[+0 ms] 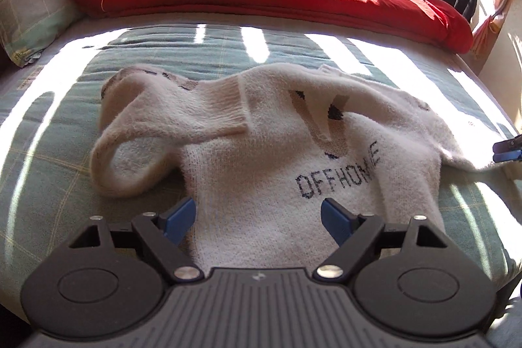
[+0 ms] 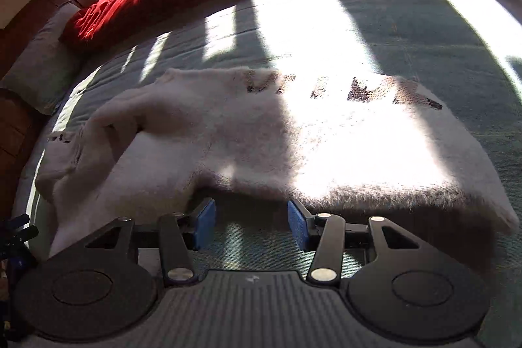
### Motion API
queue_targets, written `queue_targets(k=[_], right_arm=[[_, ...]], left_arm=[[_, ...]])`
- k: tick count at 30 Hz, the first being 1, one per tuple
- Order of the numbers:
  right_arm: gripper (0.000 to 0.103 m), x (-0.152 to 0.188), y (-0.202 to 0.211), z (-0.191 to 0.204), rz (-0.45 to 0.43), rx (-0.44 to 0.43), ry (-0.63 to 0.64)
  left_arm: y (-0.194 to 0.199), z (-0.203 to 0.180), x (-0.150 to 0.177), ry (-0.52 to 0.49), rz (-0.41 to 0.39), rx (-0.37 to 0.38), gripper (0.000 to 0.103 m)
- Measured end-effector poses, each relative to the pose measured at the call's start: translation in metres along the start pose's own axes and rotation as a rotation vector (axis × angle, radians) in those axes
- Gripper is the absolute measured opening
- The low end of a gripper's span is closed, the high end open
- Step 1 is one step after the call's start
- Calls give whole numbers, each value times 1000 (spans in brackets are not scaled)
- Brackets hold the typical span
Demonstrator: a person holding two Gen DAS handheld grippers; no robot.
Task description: Fold clothes
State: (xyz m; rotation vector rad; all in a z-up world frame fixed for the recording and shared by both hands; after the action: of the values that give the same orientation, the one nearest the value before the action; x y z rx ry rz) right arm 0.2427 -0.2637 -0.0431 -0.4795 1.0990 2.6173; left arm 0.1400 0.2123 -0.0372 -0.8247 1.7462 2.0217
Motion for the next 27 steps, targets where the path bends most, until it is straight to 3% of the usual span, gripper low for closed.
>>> queue_targets(k=[4,9,18,27], right_arm=[[57,3,-49,-3,20,-162,-147],[58,11,-97,-20,22,-270,-314],[61,4,-142,-29,-31,-335,-378],[62,-12,-168,-20,-166,-391,-360]], left_arm=[[-27,27,-1,121,53,5,84],[-59,45,-2,253,103,111,84],[-128,56,-13,403,184,214,84],[-158,37,-33,376,155,214,83]])
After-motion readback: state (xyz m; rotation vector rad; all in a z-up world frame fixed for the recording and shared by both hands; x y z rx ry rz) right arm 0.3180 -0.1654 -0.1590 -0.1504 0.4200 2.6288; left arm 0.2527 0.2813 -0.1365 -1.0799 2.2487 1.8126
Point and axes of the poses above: each gripper's, at about its wrist camera, not at the fingertips, and y roughly against the way its jaws point, z to its left, x to its underside, the point moved 1 cm from there along -y, roughly the way its jaws point, and after that the axes turned 13 degrees about -x, right-handed, at the moved point
